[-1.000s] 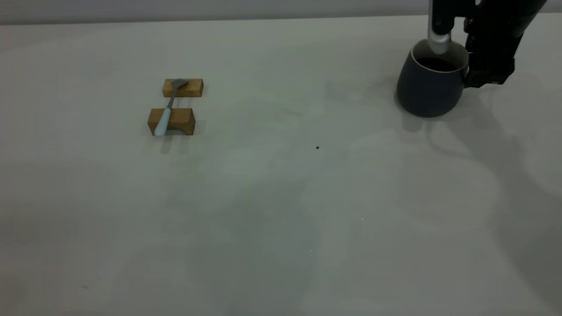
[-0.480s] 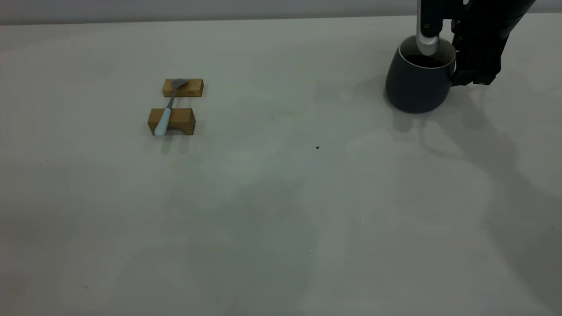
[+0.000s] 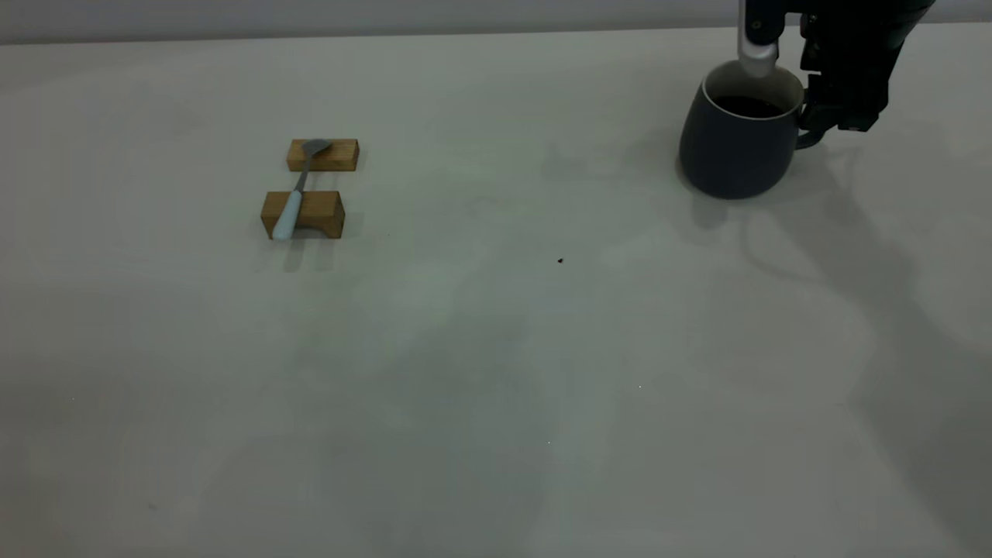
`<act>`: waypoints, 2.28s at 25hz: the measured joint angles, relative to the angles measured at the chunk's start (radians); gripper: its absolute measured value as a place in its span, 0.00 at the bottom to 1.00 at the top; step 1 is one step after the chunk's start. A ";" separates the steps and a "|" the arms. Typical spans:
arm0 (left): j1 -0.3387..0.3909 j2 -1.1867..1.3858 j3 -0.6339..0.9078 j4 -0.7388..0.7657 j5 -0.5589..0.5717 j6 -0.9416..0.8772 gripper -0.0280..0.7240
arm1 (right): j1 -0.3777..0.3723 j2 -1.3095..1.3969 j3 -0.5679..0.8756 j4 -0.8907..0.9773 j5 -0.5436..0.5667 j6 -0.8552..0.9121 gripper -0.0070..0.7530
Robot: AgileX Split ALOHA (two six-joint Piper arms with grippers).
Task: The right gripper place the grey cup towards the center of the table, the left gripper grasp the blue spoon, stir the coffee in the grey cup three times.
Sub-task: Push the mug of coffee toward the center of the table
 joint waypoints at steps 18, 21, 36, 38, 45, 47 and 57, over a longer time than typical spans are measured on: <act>0.000 0.000 0.000 0.000 0.000 0.000 0.71 | 0.039 0.062 -0.002 0.000 -0.150 0.008 0.79; 0.000 0.000 0.000 0.000 0.000 0.000 0.71 | 0.077 0.062 -0.003 0.002 -0.145 0.028 0.79; 0.000 0.000 0.000 0.000 0.000 0.000 0.71 | 0.147 0.006 -0.004 -0.007 -0.038 0.116 0.79; 0.000 0.000 0.000 0.000 0.000 0.000 0.71 | 0.147 0.007 -0.004 -0.018 -0.068 0.115 0.79; 0.000 0.000 0.000 0.000 0.000 0.000 0.71 | 0.147 0.038 -0.003 -0.047 -0.159 0.115 0.79; 0.000 0.000 0.000 0.000 0.000 0.000 0.71 | 0.147 0.052 -0.003 -0.049 -0.180 0.115 0.79; 0.000 0.000 0.000 0.000 0.000 0.000 0.71 | 0.147 0.079 -0.004 -0.050 -0.205 0.117 0.75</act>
